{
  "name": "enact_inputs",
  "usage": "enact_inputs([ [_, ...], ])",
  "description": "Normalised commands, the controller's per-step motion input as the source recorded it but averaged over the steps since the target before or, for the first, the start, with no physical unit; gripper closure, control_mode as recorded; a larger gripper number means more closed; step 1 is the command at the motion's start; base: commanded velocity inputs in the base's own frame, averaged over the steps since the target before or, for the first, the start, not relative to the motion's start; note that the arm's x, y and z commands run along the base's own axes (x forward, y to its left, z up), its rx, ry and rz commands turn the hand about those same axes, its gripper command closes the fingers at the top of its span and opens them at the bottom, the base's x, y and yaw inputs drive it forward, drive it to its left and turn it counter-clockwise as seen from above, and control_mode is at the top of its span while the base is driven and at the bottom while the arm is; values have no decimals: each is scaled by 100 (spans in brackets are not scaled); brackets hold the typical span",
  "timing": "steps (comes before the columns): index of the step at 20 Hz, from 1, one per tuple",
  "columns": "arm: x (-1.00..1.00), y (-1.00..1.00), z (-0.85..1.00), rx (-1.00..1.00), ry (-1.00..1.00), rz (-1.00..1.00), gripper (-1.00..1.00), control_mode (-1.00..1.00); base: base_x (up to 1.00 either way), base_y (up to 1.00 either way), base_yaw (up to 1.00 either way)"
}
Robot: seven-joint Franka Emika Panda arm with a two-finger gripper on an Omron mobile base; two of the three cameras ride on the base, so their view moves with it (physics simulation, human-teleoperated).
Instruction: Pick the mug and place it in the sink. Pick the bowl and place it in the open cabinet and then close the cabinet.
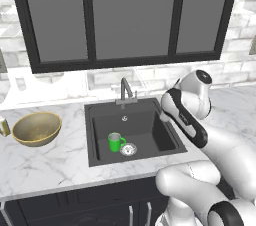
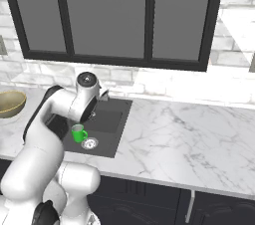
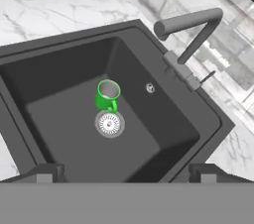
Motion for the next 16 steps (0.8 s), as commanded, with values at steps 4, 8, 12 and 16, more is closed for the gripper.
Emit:
enact_inputs([
  [4,-10,-2,-2,2,2,-1,-100,-100,0,0,0],
  [8,-13,0,3,2,0,-6,-100,-100,0,0,0],
  [12,-14,0,44,0,0,-31,-100,-100,0,0,0],
  [16,-25,0,50,0,-2,-36,-100,-100,0,0,0],
])
